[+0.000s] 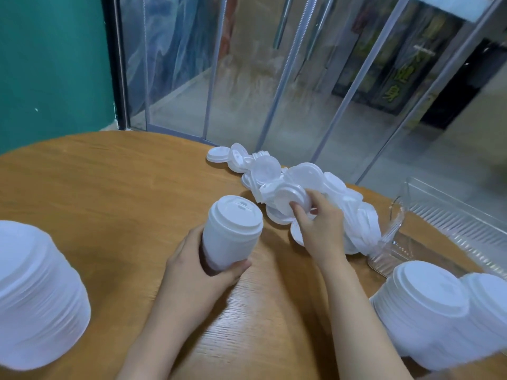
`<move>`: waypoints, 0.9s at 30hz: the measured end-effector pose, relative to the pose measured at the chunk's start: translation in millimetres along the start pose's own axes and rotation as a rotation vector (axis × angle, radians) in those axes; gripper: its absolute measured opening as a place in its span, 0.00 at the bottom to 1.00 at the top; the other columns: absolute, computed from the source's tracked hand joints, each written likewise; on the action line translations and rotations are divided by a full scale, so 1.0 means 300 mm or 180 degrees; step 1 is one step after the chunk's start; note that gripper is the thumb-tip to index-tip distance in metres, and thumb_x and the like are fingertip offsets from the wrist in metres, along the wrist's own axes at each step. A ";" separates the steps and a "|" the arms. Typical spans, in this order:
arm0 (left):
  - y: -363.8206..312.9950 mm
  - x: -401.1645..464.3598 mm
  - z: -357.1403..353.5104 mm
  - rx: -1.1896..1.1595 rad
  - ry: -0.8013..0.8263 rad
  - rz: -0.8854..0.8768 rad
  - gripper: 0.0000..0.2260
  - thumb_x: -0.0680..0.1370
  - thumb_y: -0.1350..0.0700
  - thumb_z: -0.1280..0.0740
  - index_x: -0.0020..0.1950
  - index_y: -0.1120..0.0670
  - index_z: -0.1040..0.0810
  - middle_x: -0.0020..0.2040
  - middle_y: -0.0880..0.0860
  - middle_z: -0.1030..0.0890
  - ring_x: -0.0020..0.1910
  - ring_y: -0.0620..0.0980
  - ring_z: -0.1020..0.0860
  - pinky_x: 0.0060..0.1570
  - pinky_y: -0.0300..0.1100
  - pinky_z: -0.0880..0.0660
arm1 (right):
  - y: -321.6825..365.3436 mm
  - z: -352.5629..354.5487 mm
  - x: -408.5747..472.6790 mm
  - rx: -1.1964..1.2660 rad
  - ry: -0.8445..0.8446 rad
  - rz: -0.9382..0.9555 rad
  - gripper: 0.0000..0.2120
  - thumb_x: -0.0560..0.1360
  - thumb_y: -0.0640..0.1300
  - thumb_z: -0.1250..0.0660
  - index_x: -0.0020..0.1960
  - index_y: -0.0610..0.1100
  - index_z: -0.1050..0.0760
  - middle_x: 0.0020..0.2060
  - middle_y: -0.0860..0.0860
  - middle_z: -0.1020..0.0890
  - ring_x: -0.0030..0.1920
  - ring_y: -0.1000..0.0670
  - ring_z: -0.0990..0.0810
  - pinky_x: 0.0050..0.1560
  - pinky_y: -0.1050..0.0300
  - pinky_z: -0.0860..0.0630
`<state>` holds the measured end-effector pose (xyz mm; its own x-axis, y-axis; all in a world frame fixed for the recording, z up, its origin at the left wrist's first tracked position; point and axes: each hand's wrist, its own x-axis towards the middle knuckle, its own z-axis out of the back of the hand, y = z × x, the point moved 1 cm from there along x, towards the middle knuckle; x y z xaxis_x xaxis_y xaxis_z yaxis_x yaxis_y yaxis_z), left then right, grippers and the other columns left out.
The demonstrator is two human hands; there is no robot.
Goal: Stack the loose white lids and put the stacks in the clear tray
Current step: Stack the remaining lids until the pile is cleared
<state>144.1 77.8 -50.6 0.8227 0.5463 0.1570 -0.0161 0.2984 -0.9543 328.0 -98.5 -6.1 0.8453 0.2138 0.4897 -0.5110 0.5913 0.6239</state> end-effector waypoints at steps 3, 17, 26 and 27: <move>-0.018 -0.026 0.022 0.0062 -0.0002 0.0036 0.29 0.63 0.43 0.16 0.60 0.38 0.24 0.55 0.37 0.18 0.55 0.35 0.22 0.49 0.34 0.27 | 0.028 0.048 -0.074 0.0584 0.0025 -0.0137 0.03 0.78 0.44 0.27 0.51 0.47 0.17 0.37 0.55 0.18 0.37 0.55 0.24 0.41 0.61 0.28; -0.041 -0.093 0.062 0.0431 0.0050 -0.0030 0.28 0.66 0.42 0.19 0.63 0.39 0.25 0.55 0.35 0.18 0.54 0.32 0.21 0.46 0.29 0.28 | -0.037 -0.060 -0.206 0.0771 0.1082 -0.0752 0.22 0.78 0.53 0.28 0.70 0.52 0.24 0.45 0.51 0.16 0.40 0.52 0.18 0.48 0.54 0.21; -0.044 -0.087 0.062 0.0332 0.0117 0.0003 0.23 0.67 0.44 0.20 0.59 0.41 0.23 0.53 0.32 0.18 0.53 0.33 0.21 0.44 0.24 0.29 | -0.011 -0.058 -0.213 0.0509 0.1463 -0.0898 0.40 0.63 0.56 0.15 0.71 0.51 0.25 0.62 0.54 0.23 0.61 0.54 0.22 0.67 0.52 0.26; -0.044 -0.086 0.060 0.0309 0.0114 -0.0022 0.23 0.67 0.44 0.20 0.59 0.42 0.23 0.53 0.33 0.18 0.53 0.33 0.20 0.44 0.24 0.29 | -0.008 -0.059 -0.211 0.0446 0.1477 -0.0873 0.39 0.63 0.56 0.15 0.71 0.51 0.25 0.62 0.54 0.24 0.62 0.53 0.22 0.68 0.51 0.26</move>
<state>112.9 73.9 -37.4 0.8428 0.5162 0.1525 -0.0641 0.3775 -0.9238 278.5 -99.6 -49.5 0.9141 0.4054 -0.0018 -0.2518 0.5712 0.7813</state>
